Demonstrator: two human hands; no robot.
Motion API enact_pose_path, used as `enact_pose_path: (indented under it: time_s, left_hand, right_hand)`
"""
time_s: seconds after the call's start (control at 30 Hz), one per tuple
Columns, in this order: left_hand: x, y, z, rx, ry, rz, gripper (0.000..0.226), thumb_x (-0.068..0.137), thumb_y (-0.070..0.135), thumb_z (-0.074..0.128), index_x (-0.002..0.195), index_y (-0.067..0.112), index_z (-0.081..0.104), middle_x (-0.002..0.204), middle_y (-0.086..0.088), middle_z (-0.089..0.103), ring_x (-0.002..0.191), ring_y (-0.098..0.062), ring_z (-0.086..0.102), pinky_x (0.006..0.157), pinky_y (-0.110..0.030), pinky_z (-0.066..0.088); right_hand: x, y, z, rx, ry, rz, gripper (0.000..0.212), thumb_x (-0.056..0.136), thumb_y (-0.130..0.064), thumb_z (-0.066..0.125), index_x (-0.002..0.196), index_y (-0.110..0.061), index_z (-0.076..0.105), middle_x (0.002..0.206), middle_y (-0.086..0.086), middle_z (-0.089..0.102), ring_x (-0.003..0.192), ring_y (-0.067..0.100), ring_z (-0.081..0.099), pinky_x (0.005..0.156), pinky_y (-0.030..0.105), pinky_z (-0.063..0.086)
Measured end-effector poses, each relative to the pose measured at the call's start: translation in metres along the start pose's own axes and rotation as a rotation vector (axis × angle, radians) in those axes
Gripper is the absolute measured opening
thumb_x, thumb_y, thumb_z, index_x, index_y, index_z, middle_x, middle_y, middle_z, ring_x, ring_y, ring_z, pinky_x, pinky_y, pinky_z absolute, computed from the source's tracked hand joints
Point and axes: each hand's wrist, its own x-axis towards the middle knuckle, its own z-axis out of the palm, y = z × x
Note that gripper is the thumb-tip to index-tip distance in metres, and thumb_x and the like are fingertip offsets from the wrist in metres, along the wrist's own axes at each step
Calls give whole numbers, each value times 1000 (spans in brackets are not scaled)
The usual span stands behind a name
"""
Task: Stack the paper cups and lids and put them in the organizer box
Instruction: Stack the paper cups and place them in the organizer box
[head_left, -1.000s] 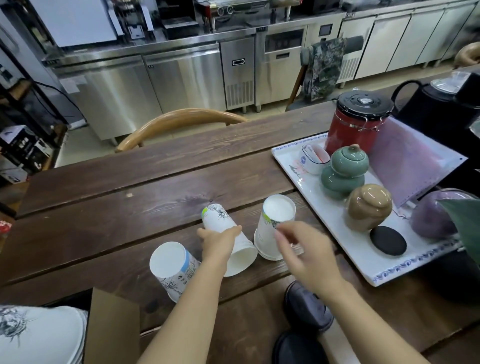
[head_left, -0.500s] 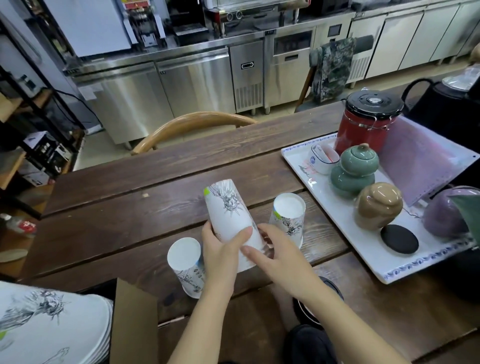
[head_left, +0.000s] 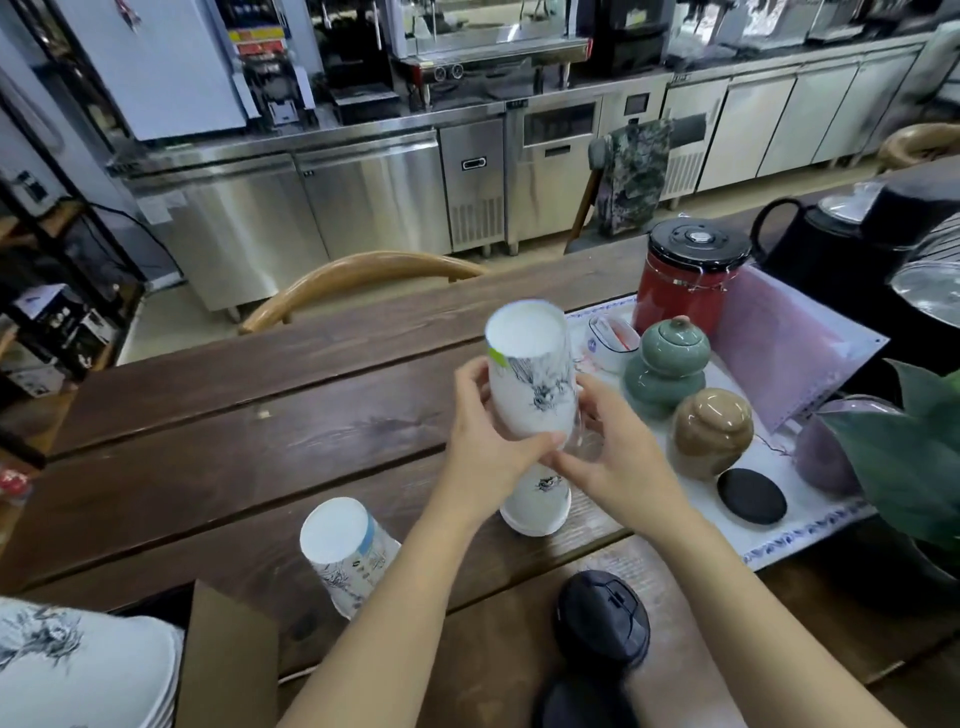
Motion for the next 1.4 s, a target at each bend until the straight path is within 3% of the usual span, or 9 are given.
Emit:
enact_pose_path:
  time_s: [0.23,0.5,0.67,0.73,0.87,1.03,1.17,1.33,1.4]
  left_hand:
    - [-8,-66,5,158,-144,-228,77,50,21,82,106,46,36,121,16,52,120,-12,53,105,-42,44]
    - [-19,-92,0,200,-259,-419,84,65,17,84,127,35,30,135,0,51,126,-14,46,107,-33,38]
    - [-23,-73,-4,226,-183,-354,80,52,46,81,114,66,34,133,4,48,128,-14,43,106,-42,41]
    - [-24,-47,-11,264,-143,-260,81,56,48,78,121,64,33,131,7,43,130,-14,36,107,-40,37]
    - [-22,16,-28,373,-98,-120,86,68,43,78,137,51,28,130,9,41,128,-12,31,109,-45,34]
    - [-41,68,-82,403,28,-73,89,57,55,75,133,55,29,133,13,45,127,-9,38,101,-35,38]
    - [-64,61,-117,184,140,-168,75,60,31,82,121,53,44,125,17,57,114,2,54,92,-29,49]
    - [-90,25,-138,18,249,-303,71,71,0,75,126,33,43,119,9,61,89,13,62,65,-9,52]
    - [-96,9,-140,-24,267,-381,71,72,-1,74,128,29,43,122,3,61,101,1,62,64,-9,51]
  right_hand:
    - [-12,71,22,7,-149,308,73,65,-10,80,123,-21,36,115,-13,52,105,-3,53,82,11,42]
    - [-14,68,28,161,-277,315,55,60,27,67,78,-20,44,87,-14,53,70,-22,55,64,-1,41]
    - [-16,66,31,214,-181,259,66,54,13,65,98,-36,61,88,-13,72,85,-9,63,72,11,51]
    - [-11,49,31,256,-160,212,72,59,13,71,110,-36,56,102,-20,70,96,-3,64,75,13,51]
    - [11,13,26,283,-173,114,82,63,5,78,133,-13,38,128,2,59,116,10,58,88,21,51]
    - [27,-52,47,328,-304,35,75,68,2,77,127,-25,39,125,-3,56,112,-1,57,87,18,49]
    - [26,-68,85,236,-433,18,75,63,1,79,105,-49,42,120,-11,53,108,-6,54,88,19,48]
    - [16,-57,123,245,-563,85,61,64,14,74,91,-36,49,94,-20,56,85,-24,55,73,2,45]
    - [11,-46,140,165,-596,130,60,59,-2,80,101,-37,54,100,-12,64,98,-8,61,86,21,52]
